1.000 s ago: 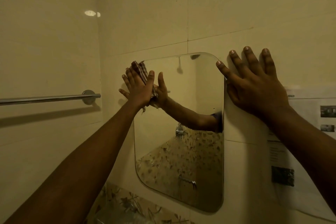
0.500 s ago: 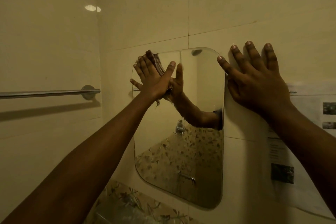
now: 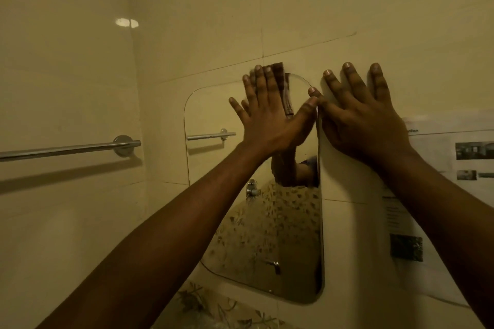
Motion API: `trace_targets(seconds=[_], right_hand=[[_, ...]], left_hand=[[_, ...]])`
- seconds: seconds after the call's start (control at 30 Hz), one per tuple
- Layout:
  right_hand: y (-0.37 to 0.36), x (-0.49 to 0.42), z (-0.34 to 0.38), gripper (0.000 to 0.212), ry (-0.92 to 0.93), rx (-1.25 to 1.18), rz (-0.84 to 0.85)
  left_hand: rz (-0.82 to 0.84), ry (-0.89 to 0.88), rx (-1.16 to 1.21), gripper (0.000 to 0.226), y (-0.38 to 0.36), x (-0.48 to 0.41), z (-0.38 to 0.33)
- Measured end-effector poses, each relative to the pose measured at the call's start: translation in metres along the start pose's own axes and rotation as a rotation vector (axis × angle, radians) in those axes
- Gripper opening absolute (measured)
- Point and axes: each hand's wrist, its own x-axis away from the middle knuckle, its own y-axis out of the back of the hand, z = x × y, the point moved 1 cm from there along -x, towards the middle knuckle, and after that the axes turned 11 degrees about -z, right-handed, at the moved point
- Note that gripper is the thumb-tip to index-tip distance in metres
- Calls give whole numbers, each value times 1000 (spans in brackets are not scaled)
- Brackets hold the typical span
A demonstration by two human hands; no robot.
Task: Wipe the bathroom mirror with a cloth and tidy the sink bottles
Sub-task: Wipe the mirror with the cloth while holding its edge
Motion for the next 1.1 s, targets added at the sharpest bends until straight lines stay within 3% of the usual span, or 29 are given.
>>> trace_targets(seconds=[0.33, 0.6, 0.73, 1.1], right_hand=[[8, -1, 1, 63, -1, -29, 5], [10, 0, 1, 69, 45, -7, 31], [7, 2, 2, 58, 47, 0, -13], [7, 3, 1, 62, 131, -39, -6]], left_hand=[[-12, -185, -75, 111, -3, 8, -15], [24, -516, -194, 109, 7, 4, -3], [49, -637, -299, 111, 14, -1, 9], [33, -702, -343, 108, 18, -11, 27]])
